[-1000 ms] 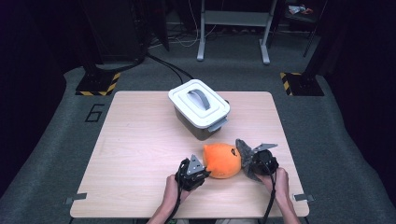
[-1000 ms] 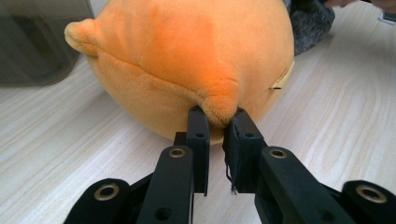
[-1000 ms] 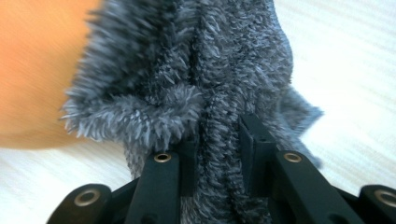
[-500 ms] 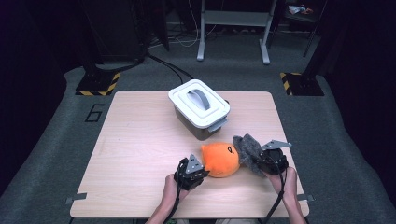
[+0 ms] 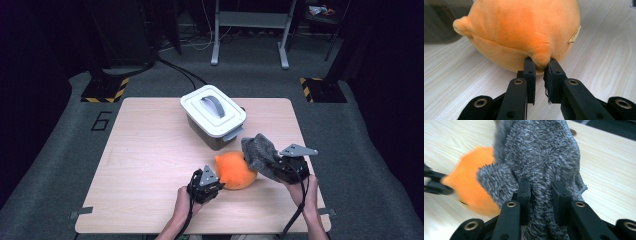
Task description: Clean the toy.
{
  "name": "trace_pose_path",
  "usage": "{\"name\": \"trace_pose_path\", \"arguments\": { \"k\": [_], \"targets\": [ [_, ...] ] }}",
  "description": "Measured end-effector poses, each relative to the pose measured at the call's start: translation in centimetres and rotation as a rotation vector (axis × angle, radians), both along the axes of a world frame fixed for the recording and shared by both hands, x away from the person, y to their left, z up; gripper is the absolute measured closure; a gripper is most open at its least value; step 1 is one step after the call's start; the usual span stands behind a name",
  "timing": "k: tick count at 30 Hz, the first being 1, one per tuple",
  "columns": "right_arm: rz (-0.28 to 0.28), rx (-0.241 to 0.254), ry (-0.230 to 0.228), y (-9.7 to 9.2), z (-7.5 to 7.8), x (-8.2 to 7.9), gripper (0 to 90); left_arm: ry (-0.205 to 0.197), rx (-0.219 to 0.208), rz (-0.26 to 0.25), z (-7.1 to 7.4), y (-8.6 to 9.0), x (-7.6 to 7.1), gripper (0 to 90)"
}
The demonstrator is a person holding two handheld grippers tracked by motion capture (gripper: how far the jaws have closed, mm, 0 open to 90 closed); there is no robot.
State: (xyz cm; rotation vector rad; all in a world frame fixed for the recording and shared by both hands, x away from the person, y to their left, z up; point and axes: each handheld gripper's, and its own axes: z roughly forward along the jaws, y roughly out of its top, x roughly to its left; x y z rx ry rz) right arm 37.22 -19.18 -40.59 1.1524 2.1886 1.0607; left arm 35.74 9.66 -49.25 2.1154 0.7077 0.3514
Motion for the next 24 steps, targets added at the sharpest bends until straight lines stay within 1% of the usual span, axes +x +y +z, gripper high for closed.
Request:
{"name": "trace_pose_path", "arguments": {
  "k": [1,2,3,4,5,6,7,8,9,10,11,12,13,14,15,16,17,19,20,21,22,23,24],
  "targets": [
    [0.003,0.002,-0.001,0.2,0.1,0.0,71.5,-0.002,0.002,-0.001,0.0,0.0,0.0,79.7],
    [0.02,0.008,0.0,0.6,0.1,0.1,71.5,-0.001,0.004,-0.001,0.1,0.0,0.0,79.7],
    [0.029,0.009,0.008,0.9,0.0,0.2,71.5,-0.001,0.003,-0.001,0.1,0.0,0.0,79.7],
    [0.043,0.002,0.014,1.3,-0.3,0.5,71.5,0.005,0.003,-0.006,0.1,0.0,0.0,79.6],
    [0.052,-0.009,0.029,1.7,-0.7,0.8,71.6,0.001,0.001,-0.005,0.0,0.1,0.1,79.5],
    [0.057,-0.027,0.048,2.2,-1.3,1.1,71.6,0.001,-0.001,-0.003,0.0,0.1,0.1,79.2],
    [0.057,-0.037,0.055,2.4,-1.6,1.3,71.6,-0.01,-0.005,0.0,0.0,0.1,0.1,78.4],
    [0.058,-0.042,0.069,2.5,-2.1,1.5,71.7,-0.004,-0.005,-0.004,-0.1,0.2,0.0,77.1],
    [0.061,-0.046,0.076,2.5,-2.5,1.7,71.7,-0.018,-0.005,0.005,-0.2,0.1,0.0,75.0],
    [0.053,-0.039,0.084,2.5,-2.8,1.8,71.7,-0.023,-0.007,0.002,-0.2,0.2,-0.1,72.0],
    [0.05,-0.037,0.09,2.3,-3.1,1.8,71.7,-0.04,-0.004,0.015,-0.3,0.2,-0.3,68.0],
    [0.045,-0.032,0.094,2.2,-3.2,1.9,71.7,-0.063,0.011,0.028,-0.4,0.1,-0.4,62.5],
    [0.047,-0.031,0.096,2.1,-3.3,1.9,71.7,-0.08,0.015,0.042,-0.5,0.0,-0.6,56.7],
    [0.04,-0.022,0.097,2.0,-3.4,1.9,71.7,-0.087,0.021,0.048,-0.6,0.0,-0.7,52.9],
    [0.036,-0.027,0.097,2.0,-3.4,1.8,71.7,-0.108,0.033,0.066,-0.8,-0.2,-0.8,49.3],
    [0.032,-0.027,0.101,1.9,-3.4,1.8,71.7,-0.11,0.035,0.066,-0.9,-0.3,-0.9,45.2],
    [0.032,-0.018,0.101,1.9,-3.4,1.8,71.7,-0.117,0.047,0.07,-1.1,-0.5,-0.9,43.8],
    [0.031,-0.026,0.099,1.9,-3.4,1.8,71.8,-0.13,0.059,0.077,-1.4,-0.8,-1.0,39.1],
    [0.036,-0.024,0.104,1.8,-3.4,1.9,71.7,-0.132,0.063,0.075,-1.5,-0.9,-1.1,38.9],
    [0.035,-0.025,0.102,1.8,-3.4,1.9,71.7,-0.146,0.081,0.083,-1.6,-1.2,-1.1,37.7],
    [0.028,-0.024,0.1,1.9,-3.5,1.8,71.7,-0.157,0.083,0.087,-1.7,-1.3,-1.1,36.9],
    [0.029,-0.02,0.098,1.9,-3.5,1.8,71.7,-0.155,0.088,0.086,-1.8,-1.5,-1.1,36.7],
    [0.032,-0.022,0.096,1.9,-3.6,1.8,71.7,-0.165,0.095,0.089,-1.9,-1.7,-1.1,36.8]
  ]
}}
